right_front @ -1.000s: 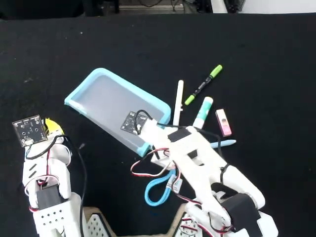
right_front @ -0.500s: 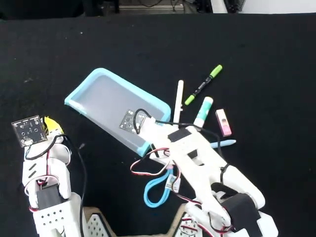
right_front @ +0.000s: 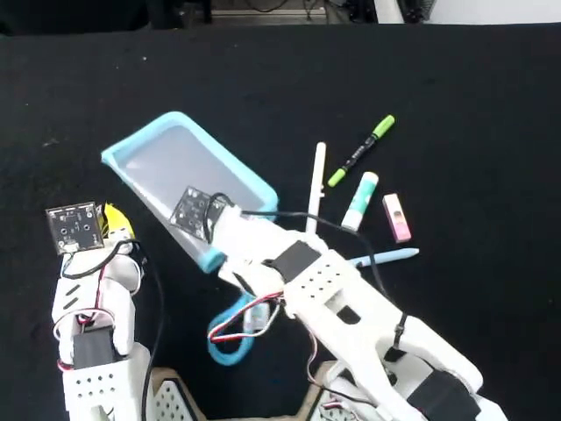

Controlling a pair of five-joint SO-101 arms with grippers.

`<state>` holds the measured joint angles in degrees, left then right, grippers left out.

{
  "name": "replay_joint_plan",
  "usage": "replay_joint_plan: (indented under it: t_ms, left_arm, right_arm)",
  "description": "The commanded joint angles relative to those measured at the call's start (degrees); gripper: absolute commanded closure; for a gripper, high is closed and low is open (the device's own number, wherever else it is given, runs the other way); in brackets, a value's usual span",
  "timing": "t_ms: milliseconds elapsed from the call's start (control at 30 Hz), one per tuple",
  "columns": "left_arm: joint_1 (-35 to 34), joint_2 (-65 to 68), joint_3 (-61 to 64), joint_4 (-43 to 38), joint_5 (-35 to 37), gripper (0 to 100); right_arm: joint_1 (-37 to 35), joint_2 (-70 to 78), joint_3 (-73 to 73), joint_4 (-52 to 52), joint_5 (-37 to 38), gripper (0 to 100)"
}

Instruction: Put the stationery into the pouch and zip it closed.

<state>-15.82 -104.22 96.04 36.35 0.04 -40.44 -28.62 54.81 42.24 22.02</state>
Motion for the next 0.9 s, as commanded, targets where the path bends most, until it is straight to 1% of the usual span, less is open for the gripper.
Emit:
replay_joint_plan:
  t_ms: [0, 100, 200, 333, 400, 533, 600, 700, 867]
  left_arm:
    - [0.9, -0.4, 1.3, 0.3, 0.3, 97]
    - [2.2, -0.4, 1.3, 0.3, 0.2, 97]
    - [3.4, -0.4, 1.3, 0.3, 0.0, 97]
    - [2.6, -0.4, 1.3, 0.2, -0.1, 97]
    - [1.3, -0.4, 1.3, 0.0, -0.1, 97]
    - [-1.3, -0.4, 1.3, -0.3, 0.3, 97]
    - [-1.5, -0.4, 1.3, -0.3, 0.3, 97]
    - [-1.5, -0.4, 1.3, -0.3, 0.2, 97]
    - [-1.5, -0.4, 1.3, -0.2, 0.1, 97]
  right_arm:
    - [0.0, -2.5, -2.1, -7.3, -3.2, 98.8]
    - [0.2, -2.5, 0.5, -11.5, -6.4, 98.8]
    - [0.2, -2.5, 3.9, -13.8, -6.9, 98.7]
    - [0.2, -2.1, 7.4, -13.7, -7.2, 98.5]
    - [0.2, 0.0, 7.5, -12.3, -7.2, 95.2]
    - [0.1, 9.0, 1.8, -6.9, -7.3, 85.8]
    - [0.1, 14.4, -1.6, -6.0, -7.4, 85.6]
    - [0.2, 20.6, -6.2, -5.5, -9.8, 86.6]
    - [0.1, 23.3, -9.5, -3.7, -10.5, 86.6]
